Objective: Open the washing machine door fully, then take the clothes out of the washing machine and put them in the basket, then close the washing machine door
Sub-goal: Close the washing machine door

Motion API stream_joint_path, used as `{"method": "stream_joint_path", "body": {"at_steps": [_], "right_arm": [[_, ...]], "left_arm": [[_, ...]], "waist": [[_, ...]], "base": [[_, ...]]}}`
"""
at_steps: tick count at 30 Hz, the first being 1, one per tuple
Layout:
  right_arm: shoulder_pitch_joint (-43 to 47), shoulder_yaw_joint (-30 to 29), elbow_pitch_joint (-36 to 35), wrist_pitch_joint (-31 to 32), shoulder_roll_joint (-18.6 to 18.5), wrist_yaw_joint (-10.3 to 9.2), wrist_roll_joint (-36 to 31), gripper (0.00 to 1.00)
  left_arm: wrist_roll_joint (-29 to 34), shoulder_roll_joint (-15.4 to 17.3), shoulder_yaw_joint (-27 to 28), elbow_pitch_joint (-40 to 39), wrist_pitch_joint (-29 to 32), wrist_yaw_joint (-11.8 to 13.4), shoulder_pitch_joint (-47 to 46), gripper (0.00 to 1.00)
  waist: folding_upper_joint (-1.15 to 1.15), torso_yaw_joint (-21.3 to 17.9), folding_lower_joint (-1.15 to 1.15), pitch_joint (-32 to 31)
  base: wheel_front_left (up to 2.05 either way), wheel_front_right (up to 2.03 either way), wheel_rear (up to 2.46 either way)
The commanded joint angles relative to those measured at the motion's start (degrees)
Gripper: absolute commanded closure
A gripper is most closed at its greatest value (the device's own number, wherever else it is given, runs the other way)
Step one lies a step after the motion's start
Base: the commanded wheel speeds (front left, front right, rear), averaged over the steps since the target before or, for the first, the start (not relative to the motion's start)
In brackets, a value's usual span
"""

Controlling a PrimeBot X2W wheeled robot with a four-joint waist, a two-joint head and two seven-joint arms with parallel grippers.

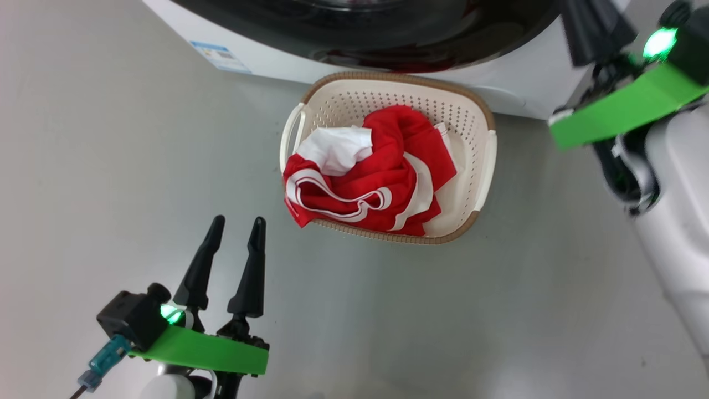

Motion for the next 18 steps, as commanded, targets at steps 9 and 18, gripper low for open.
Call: {"method": "stream_joint_path", "body": {"at_steps": [9, 18], "right_arm": [[12.92, 1.24, -3.84, -0.29, 2.13, -0.05, 1.29, 0.98], [23.52, -1.42, -4.99, -0.29, 4.57, -0.05, 0.57, 0.0]], "left_arm": [[4.93, 1.1, 4.59, 1.12, -0.69, -0.34, 1.36, 0.0], [8.91, 1.1, 7.1, 1.7, -0.69, -0.37, 4.15, 0.0]], "waist": [[0.0, -5.48, 0.0, -7.39], [0.0, -11.07, 0.0, -12.96]], "base": [[0.0, 0.0, 0.0], [0.0, 0.0, 0.0]]}}
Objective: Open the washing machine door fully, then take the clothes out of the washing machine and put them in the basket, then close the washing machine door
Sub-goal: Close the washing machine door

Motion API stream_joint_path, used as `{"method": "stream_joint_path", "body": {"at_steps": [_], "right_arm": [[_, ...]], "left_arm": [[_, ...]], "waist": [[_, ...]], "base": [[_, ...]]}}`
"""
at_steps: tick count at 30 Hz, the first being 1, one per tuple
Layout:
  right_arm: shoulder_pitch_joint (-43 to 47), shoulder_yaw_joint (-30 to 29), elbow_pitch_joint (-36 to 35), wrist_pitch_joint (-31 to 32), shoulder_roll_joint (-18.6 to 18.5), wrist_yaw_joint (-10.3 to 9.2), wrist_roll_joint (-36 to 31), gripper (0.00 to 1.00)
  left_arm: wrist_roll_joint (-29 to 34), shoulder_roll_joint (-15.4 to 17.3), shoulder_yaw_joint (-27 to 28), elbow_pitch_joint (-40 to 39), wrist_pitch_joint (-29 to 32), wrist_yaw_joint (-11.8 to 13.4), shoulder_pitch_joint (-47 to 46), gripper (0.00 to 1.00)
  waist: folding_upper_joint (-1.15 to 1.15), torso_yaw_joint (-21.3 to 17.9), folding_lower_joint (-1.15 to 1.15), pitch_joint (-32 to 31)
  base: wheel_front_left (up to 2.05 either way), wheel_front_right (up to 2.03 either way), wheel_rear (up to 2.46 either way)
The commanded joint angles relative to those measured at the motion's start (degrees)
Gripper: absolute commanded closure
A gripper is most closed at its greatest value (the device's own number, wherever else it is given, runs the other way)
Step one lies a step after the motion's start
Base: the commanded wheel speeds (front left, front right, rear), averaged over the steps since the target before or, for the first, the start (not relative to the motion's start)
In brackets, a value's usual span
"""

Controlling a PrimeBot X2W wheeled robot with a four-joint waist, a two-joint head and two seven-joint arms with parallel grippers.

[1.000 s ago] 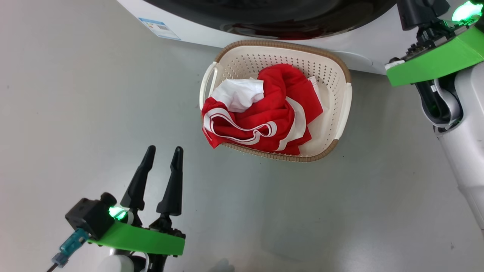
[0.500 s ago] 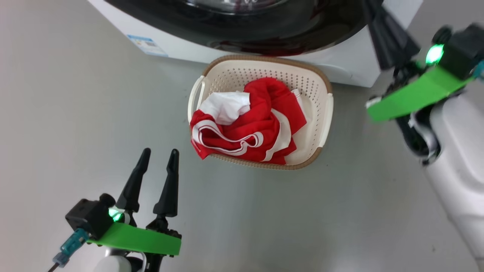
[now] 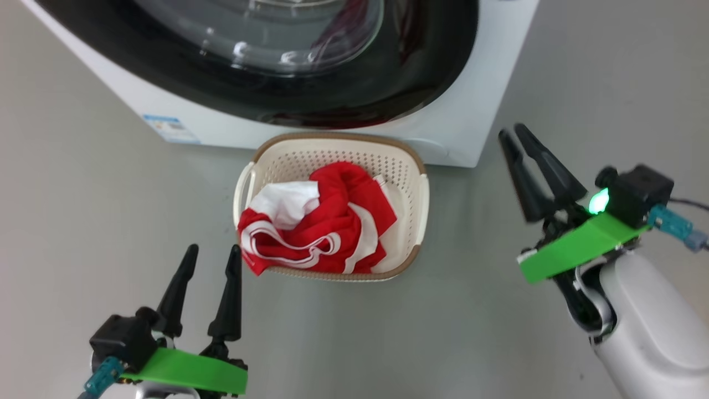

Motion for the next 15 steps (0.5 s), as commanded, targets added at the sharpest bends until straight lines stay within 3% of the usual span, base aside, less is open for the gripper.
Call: {"method": "stream_joint_path", "body": {"at_steps": [1, 15], "right_arm": [[2.53, 0.29, -1.54, -0.31, 0.9, -0.05, -0.45, 0.0], [16.37, -5.35, -1.42, -0.31, 1.95, -0.05, -1.74, 0.0]], "left_arm": [[1.07, 1.07, 2.55, -1.04, -0.69, -0.35, 1.14, 0.0], [3.39, 1.84, 5.05, -0.52, -0.69, -0.36, 5.87, 0.0]], "waist": [[0.0, -3.95, 0.0, -4.11], [0.0, -9.33, 0.0, -11.16]], "base": [[0.0, 0.0, 0.0], [0.0, 0.0, 0.0]]}}
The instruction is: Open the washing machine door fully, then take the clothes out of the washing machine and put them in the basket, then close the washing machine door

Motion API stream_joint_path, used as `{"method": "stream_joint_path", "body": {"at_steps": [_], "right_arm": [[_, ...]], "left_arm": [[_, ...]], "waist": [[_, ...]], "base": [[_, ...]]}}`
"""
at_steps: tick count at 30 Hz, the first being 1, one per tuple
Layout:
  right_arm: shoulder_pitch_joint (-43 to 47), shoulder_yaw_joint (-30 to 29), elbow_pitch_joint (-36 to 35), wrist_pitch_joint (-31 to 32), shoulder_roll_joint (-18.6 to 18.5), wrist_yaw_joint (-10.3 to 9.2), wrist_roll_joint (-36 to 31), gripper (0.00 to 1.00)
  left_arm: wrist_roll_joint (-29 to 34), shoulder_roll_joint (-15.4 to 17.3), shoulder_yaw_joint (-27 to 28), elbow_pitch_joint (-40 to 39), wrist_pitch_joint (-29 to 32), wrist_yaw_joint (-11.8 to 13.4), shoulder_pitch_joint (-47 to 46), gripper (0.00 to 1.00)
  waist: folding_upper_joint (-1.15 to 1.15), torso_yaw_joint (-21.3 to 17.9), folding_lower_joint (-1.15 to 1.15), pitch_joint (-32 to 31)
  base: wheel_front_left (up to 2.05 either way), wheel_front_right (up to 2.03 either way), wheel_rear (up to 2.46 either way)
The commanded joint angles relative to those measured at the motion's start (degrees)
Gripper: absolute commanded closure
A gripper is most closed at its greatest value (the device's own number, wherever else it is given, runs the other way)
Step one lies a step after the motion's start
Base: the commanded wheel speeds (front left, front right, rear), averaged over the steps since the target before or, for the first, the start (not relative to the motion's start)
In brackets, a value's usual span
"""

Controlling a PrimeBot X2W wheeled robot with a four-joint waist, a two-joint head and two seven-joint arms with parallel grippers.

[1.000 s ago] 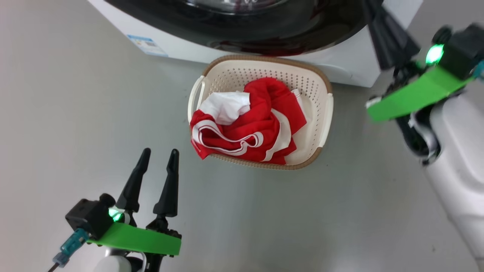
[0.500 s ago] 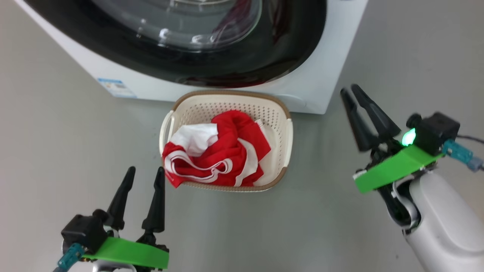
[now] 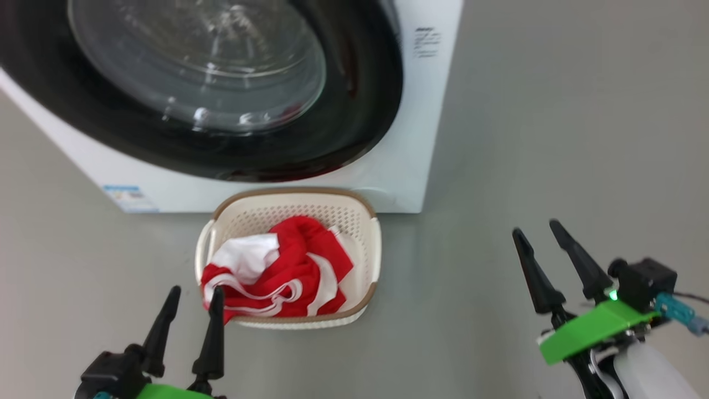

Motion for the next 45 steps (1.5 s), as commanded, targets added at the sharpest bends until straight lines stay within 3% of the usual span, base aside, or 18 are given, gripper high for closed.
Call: {"method": "stream_joint_path", "body": {"at_steps": [1, 24, 45], "right_arm": [[0.69, 0.66, -1.48, -0.35, 0.08, -0.05, -0.53, 0.0], [11.77, -6.9, -2.69, -0.35, 1.21, -0.05, -1.78, 0.0], [13.59, -8.51, -3.13, -0.35, 2.09, -0.05, -2.14, 0.0]], "left_arm": [[0.45, 1.21, 2.19, -1.1, -0.69, -0.32, 0.12, 0.0], [0.67, 3.37, 5.45, -1.88, -0.69, -0.33, 4.55, 0.0], [0.07, 3.08, 6.0, -2.5, -0.69, -0.33, 5.69, 0.0]], "waist": [[0.0, -2.58, 0.0, -2.49], [0.0, -9.29, 0.0, -6.38], [0.0, -9.94, 0.0, -6.9]], "base": [[0.0, 0.0, 0.0], [0.0, 0.0, 0.0], [0.0, 0.0, 0.0]]}}
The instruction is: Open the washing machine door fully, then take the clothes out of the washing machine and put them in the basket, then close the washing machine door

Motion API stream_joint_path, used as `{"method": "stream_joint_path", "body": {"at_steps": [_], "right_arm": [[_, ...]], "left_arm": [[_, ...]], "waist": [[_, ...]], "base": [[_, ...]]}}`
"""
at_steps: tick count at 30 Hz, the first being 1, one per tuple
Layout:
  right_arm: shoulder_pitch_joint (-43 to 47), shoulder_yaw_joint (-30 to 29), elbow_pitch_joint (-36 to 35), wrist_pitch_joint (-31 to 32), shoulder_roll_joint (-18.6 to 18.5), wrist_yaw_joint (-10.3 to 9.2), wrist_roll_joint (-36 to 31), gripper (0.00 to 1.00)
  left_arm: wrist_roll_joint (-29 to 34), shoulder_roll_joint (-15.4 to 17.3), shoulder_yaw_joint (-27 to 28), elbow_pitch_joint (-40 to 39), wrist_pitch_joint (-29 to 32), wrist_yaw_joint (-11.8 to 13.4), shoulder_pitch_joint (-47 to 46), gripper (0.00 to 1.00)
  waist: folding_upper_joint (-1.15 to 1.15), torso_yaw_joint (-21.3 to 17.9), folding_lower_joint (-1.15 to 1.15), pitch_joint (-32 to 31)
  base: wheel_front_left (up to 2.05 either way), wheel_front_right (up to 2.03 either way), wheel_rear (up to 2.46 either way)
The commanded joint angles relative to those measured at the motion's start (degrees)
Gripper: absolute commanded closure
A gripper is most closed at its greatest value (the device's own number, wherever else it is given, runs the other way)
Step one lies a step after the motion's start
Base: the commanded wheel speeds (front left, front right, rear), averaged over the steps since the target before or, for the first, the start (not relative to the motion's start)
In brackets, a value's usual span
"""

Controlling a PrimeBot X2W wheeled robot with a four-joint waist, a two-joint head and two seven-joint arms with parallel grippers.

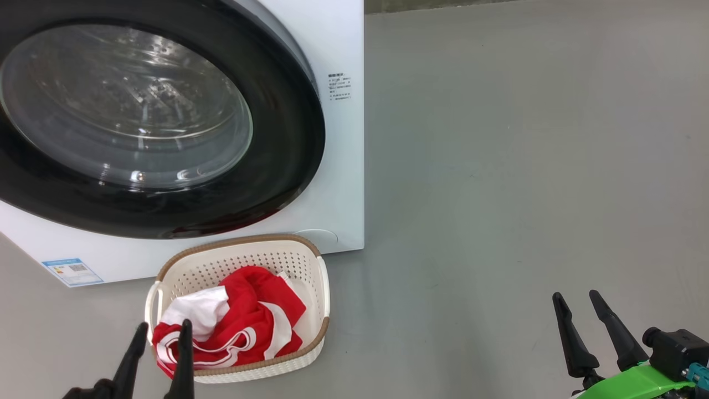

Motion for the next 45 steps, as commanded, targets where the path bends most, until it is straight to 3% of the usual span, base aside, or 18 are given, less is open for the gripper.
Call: {"method": "stream_joint_path", "body": {"at_steps": [1, 3, 4, 12, 17, 22, 45], "right_arm": [[-0.39, 0.95, -1.4, -0.36, -0.78, -0.05, -0.13, 0.0], [-0.27, 0.95, -1.41, -0.36, -0.74, -0.05, -0.11, 0.0], [0.0, 0.0, -0.01, 0.0, 0.05, 0.0, 0.01, 1.0], [0.09, 0.55, 4.21, 0.32, 2.2, 0.01, 0.99, 1.0], [-0.16, 0.23, 3.88, 1.11, 2.31, 0.01, 3.58, 1.0], [-0.54, -0.08, 3.7, 1.9, 2.42, 0.0, 6.16, 1.0], [-2.11, -1.59, 2.63, 5.48, 2.96, -0.01, 17.45, 1.0]], "left_arm": [[-0.04, 0.97, 1.54, -1.51, -0.69, -0.32, -0.17, 0.0], [-0.22, 1.04, 1.37, -1.46, -0.69, -0.32, -0.07, 0.0], [-0.14, 0.01, -0.36, 0.05, 0.0, 0.0, 0.7, 1.0], [-1.28, -1.73, -1.03, 4.34, 0.51, 0.08, 0.74, 1.0], [-4.26, -1.73, -0.85, 4.21, 1.34, 0.07, 0.47, 1.0], [-7.23, -1.74, -0.68, 4.23, 2.15, 0.05, 0.08, 1.0], [-20.32, -1.77, 0.14, 4.02, 5.79, -0.02, -1.55, 1.0]], "waist": [[0.0, 0.08, 0.0, -0.09], [0.0, 0.16, 0.0, -0.2], [0.0, 0.15, 0.0, -0.2], [0.0, 0.14, 0.0, -0.24], [0.0, 0.17, 0.13, -0.53], [0.0, 0.2, 0.01, -0.55], [0.0, 0.33, 0.0, -1.09]], "base": [[0.0, 0.0, 0.0], [0.0, 0.0, 0.0], [0.0, 0.0, 0.0], [0.0, 0.0, 0.0], [0.0, 0.0, 0.0], [0.0, 0.0, 0.0], [0.0, 0.0, 0.0]]}}
